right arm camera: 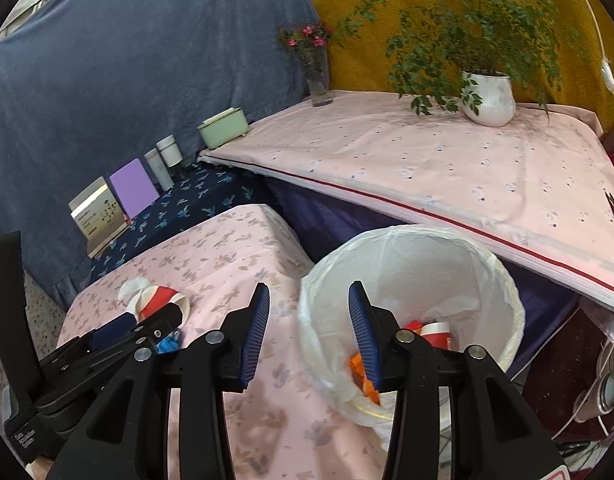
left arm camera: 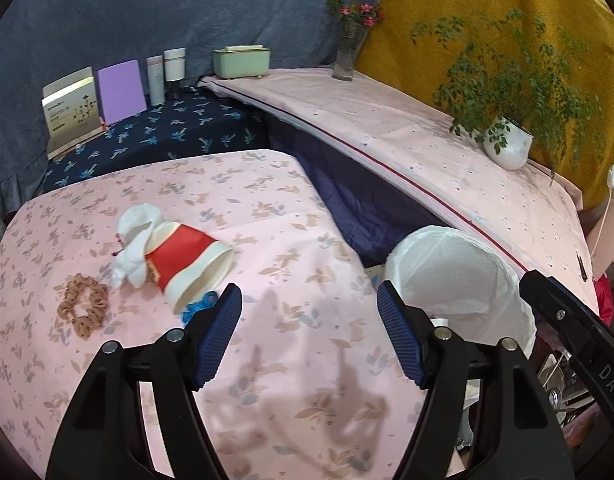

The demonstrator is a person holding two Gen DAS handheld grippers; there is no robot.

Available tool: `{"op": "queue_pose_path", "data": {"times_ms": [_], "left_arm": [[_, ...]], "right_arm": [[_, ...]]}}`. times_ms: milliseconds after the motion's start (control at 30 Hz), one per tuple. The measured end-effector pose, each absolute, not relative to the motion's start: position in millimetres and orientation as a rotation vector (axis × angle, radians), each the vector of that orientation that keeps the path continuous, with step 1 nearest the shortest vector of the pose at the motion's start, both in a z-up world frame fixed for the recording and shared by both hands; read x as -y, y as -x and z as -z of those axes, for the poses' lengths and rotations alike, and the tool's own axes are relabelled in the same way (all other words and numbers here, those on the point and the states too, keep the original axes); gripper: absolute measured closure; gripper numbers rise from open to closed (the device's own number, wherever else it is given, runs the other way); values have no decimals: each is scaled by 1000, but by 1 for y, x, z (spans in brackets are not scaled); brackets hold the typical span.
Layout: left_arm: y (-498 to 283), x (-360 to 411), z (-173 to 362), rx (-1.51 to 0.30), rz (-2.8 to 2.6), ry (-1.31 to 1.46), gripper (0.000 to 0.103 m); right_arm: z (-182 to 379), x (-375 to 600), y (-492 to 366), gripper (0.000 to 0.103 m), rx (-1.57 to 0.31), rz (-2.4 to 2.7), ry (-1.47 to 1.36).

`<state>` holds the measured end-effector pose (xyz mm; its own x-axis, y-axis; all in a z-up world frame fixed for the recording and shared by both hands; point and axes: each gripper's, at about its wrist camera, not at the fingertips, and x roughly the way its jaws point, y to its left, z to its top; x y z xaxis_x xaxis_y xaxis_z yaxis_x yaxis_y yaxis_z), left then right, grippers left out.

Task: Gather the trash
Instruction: 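Move the left gripper to the brown scrunchie and the right to the blue strap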

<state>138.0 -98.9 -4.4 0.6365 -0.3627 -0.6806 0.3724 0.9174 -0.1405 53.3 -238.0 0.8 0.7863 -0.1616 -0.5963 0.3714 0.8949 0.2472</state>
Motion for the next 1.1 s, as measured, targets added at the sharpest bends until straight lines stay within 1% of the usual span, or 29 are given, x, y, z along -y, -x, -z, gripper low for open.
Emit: {"op": "queue_pose_path", "data": {"times_ms": [100, 200, 400, 700, 767, 833, 1100], "left_arm": [[-141, 80, 5, -778, 387, 8, 35], [-143, 60, 8, -776, 351, 23, 31], [-151, 16, 16, -786, 262, 49, 28], [-164, -48, 34, -818, 134, 97, 27], [-167, -59, 37, -824, 110, 106, 26], [-170, -71, 41, -829, 86, 117, 22], [-186, -100, 60, -868, 29, 123, 22]], "right_arm": [[-1, 224, -59, 60, -609, 270, -356], [-1, 208, -66, 56, -617, 240, -339], [3, 176, -80, 55, -646, 183, -309], [16, 128, -104, 52, -697, 104, -266], [21, 118, -109, 51, -711, 88, -257], [27, 110, -115, 51, -727, 74, -249], [52, 81, -142, 51, -793, 27, -234]]}}
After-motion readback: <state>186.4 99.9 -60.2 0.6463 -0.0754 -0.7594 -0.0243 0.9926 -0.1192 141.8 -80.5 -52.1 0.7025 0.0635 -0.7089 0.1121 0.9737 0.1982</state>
